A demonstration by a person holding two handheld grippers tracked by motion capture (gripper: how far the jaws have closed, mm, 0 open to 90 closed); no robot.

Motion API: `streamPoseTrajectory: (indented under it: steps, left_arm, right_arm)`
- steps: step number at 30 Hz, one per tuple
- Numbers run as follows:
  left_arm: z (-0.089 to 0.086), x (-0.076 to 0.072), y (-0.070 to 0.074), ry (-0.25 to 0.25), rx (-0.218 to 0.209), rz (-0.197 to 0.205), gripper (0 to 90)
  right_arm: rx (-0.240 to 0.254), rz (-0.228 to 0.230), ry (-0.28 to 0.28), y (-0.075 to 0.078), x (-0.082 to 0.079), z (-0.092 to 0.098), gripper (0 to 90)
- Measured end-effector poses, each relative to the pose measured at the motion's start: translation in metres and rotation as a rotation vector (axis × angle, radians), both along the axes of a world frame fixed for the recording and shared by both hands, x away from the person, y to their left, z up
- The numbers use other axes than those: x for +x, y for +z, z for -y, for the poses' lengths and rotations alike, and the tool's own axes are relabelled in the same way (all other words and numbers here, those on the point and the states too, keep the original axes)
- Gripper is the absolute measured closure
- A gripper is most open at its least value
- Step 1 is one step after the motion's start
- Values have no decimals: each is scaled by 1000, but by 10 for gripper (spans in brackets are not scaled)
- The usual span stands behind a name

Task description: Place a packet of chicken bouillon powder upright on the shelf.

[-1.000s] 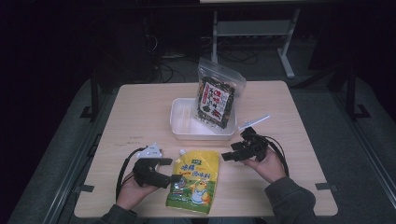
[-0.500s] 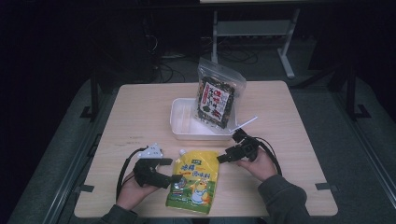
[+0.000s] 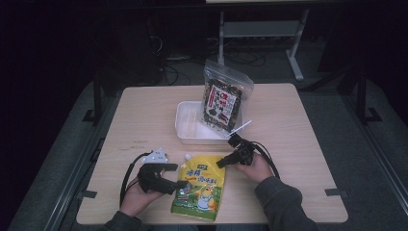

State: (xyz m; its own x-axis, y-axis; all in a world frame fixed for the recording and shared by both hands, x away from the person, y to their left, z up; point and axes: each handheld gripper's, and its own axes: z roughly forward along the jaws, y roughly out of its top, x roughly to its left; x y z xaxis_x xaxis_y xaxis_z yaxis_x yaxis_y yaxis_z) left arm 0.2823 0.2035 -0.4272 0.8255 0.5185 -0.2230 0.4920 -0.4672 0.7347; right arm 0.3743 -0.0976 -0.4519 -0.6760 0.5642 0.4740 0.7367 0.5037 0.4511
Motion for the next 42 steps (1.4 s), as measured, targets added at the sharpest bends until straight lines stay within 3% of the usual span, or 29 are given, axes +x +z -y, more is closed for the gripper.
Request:
streamPoseTrajectory:
  steps: [4,10,21,25,33,39,42]
  left_arm:
    - [-1,0,0,4,4,-1,215]
    - [-1,1,-2,8,9,-4,215]
    - [0,4,-8,18,16,-32,215]
    - [3,5,-13,0,23,-58,212]
    - [8,7,-18,-52,-38,-125,241]
    - [7,9,-18,-90,-87,-163,349]
    - [7,8,-17,-98,-106,-159,436]
  right_arm:
    - [40,-17,-3,2,0,2,884]
    - [69,-17,0,10,-3,7,889]
    - [147,55,-8,42,-13,20,890]
    - [168,87,-6,54,-15,23,891]
    - [197,132,5,72,-22,22,891]
    - [212,153,22,81,-26,19,891]
    - [216,158,28,85,-28,20,890]
